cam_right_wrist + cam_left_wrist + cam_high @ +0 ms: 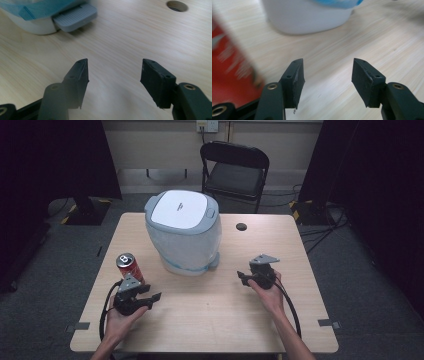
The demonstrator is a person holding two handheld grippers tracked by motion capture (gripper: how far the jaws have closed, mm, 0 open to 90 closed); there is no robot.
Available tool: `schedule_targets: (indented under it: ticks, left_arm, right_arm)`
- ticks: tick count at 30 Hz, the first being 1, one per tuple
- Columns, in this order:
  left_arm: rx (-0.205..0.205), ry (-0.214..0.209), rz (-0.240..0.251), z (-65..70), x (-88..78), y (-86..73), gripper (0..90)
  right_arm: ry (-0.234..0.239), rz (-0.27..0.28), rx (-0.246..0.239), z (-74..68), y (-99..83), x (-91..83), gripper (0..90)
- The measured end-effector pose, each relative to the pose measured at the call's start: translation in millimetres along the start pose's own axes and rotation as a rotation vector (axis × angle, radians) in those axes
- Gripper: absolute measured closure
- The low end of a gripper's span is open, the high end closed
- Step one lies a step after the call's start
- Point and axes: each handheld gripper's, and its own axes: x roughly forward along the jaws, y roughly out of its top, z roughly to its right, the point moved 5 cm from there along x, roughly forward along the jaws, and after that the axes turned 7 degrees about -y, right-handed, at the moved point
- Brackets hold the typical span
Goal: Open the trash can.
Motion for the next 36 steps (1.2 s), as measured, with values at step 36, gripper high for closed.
schedule_targets:
  ticks: [36]
  left_arm:
    - [0.008, 0.003, -0.086, -2.0, 56.7, 8.1, 33.3]
  right_arm:
    - [0.231, 0.031, -0.05, -38.4, 62.9, 94.5, 40.6]
